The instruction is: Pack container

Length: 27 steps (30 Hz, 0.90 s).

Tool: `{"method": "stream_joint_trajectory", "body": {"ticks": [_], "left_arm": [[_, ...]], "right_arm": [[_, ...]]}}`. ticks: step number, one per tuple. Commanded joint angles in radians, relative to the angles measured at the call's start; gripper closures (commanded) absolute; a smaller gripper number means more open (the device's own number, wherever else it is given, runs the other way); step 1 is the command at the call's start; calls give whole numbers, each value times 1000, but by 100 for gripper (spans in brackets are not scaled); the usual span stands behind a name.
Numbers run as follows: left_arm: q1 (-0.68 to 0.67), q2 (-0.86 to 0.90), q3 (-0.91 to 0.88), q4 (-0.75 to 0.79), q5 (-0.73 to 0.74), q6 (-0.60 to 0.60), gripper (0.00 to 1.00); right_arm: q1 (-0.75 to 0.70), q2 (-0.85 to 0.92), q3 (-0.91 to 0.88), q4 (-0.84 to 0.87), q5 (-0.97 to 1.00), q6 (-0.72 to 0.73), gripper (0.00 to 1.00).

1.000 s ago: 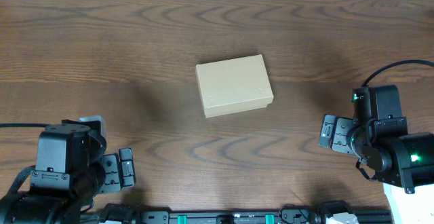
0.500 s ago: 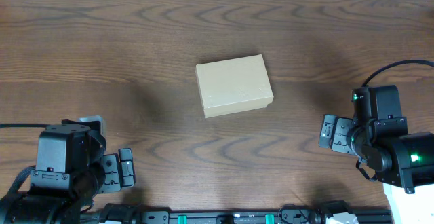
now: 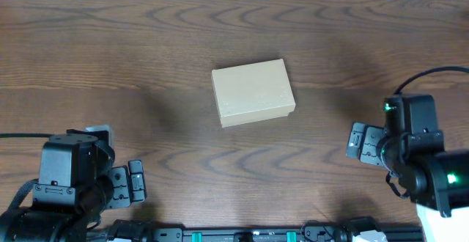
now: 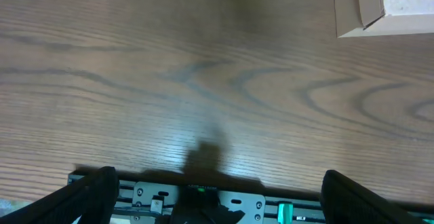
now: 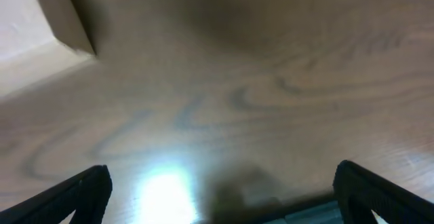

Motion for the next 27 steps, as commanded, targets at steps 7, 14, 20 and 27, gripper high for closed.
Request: {"method": "stream_joint_trajectory", "body": {"ticks": [7,14,20,27], "left_arm": [[2,-4,-3,-3,-17,-4,5],[2,-4,-3,-3,-17,-4,5],[2,-4,-3,-3,-17,-4,5],[2,-4,-3,-3,-17,-4,5]], "right_arm": [[-10,-101,-18,518,9,-113,1],[-10,-187,-179,935,-9,-230,1],[-12,-283,-386,1169,-36,-283,1],[-39,-402,-657,1361,-36,-282,1]]}}
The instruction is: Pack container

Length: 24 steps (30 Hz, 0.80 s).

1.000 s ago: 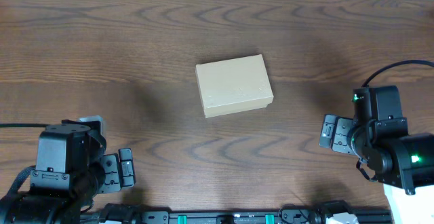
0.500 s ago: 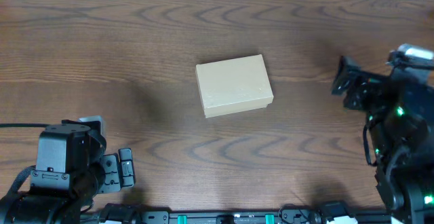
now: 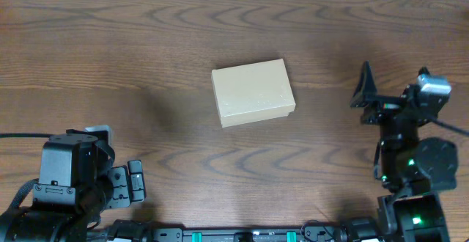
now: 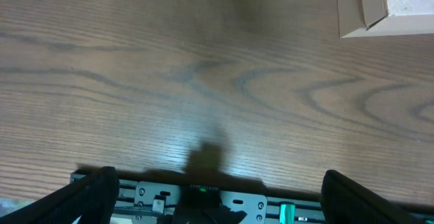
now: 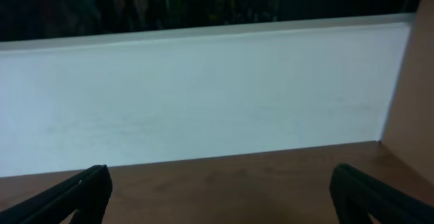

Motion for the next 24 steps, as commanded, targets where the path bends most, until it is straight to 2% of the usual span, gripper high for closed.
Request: {"method": "stream_joint_trajectory", "body": {"ticks": [1,14,24], "left_arm": [[2,-4,-3,-3,-9,-4,5],[2,-4,-3,-3,-9,-4,5],[2,-4,-3,-3,-9,-4,5]], "right_arm": [[-21,-53,-114,53,-5,-21,1],[-24,-222,-441,214,-5,-21,1],[-25,-293,-568,280,-5,-21,1]]}}
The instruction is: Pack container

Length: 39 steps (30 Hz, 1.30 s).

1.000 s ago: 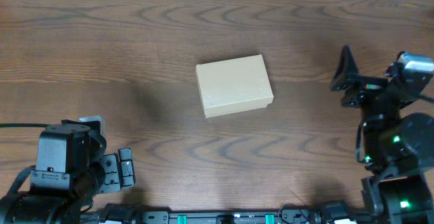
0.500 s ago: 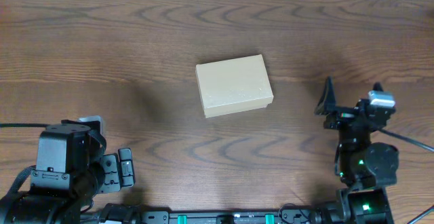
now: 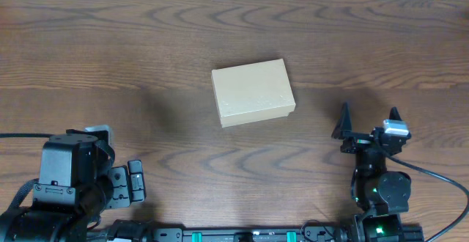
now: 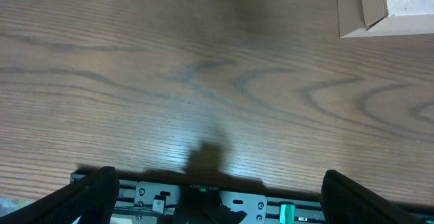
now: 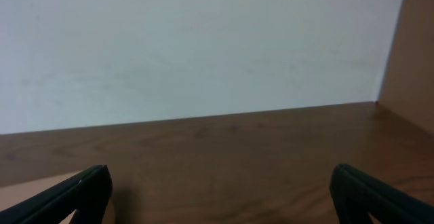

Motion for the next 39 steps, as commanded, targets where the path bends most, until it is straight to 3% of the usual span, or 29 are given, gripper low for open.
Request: {"method": "stream_joint_trajectory", "body": {"ticks": [1,11,39], "left_arm": [[2,-4,-3,-3,-10,-4,5],[2,-4,-3,-3,-10,-4,5],[2,-4,-3,-3,-10,-4,5]], "right_arm": [[-13,-10,-21,6,-8,-12,1],[-134,-10,-23,6,-122,-12,1],[-139,-304,-32,-96,-121,-17,1]]}}
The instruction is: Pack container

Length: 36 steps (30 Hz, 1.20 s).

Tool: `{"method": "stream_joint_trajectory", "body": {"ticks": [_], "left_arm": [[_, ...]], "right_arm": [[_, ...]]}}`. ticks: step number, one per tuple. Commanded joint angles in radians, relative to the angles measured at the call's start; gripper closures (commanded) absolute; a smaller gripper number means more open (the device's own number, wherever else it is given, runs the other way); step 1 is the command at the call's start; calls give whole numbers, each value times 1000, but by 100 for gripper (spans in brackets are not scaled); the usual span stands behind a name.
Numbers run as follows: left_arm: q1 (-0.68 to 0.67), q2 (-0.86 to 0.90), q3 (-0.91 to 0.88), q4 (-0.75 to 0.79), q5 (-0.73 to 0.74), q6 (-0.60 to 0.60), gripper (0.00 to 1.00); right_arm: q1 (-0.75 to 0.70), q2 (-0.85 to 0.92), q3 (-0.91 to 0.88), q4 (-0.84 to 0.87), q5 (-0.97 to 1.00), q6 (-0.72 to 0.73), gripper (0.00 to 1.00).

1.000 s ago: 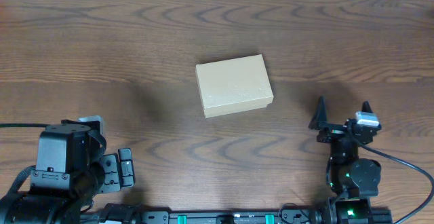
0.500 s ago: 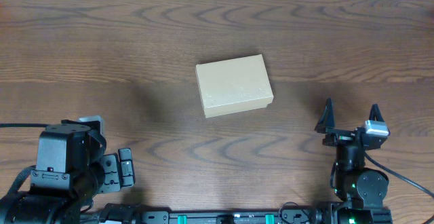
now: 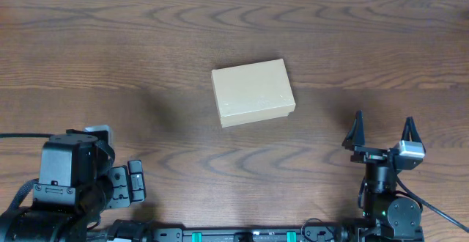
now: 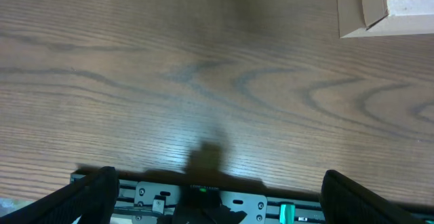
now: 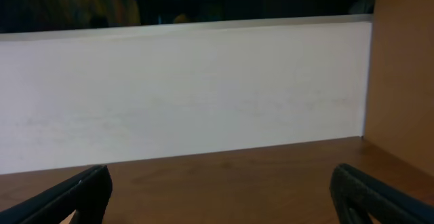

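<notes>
A closed tan cardboard box (image 3: 253, 92) lies in the middle of the wooden table; its corner (image 4: 380, 7) shows at the top right of the left wrist view. My left gripper (image 3: 135, 185) rests open at the front left, its black fingertips (image 4: 88, 190) wide apart over the table's front rail. My right gripper (image 3: 383, 133) stands open at the front right, pointing toward the far edge, with nothing between its fingers (image 5: 74, 193). The right wrist view holds no box, only the table top and the white wall.
A metal rail (image 4: 210, 200) with green lights runs along the table's front edge. A white wall (image 5: 183, 95) borders the far edge, and a tan panel (image 5: 403, 75) stands at the right of the right wrist view.
My right gripper has moved a little right and toward the front edge, and its view has tilted up. The left arm and the box have not moved.
My right arm was folded low at the front right, looking down at the table and a corner of the box. Then it stood raised farther back at the right, facing the wall. It later stood nearer the front, and now stands front right, still open.
</notes>
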Motion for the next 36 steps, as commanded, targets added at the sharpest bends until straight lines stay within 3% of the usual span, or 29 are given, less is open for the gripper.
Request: {"method": "stream_joint_trajectory", "body": {"ticks": [1,20,31,36], "left_arm": [[2,-4,-3,-3,-10,-4,5],[2,-4,-3,-3,-10,-4,5],[2,-4,-3,-3,-10,-4,5],[2,-4,-3,-3,-10,-4,5]], "right_arm": [[-11,-27,-14,-4,-8,-20,1],[-10,-32,-119,2,-38,-7,1],[-10,-32,-122,-185,-39,-8,1],[-10,-32,-122,-185,-49,-47,1]]}}
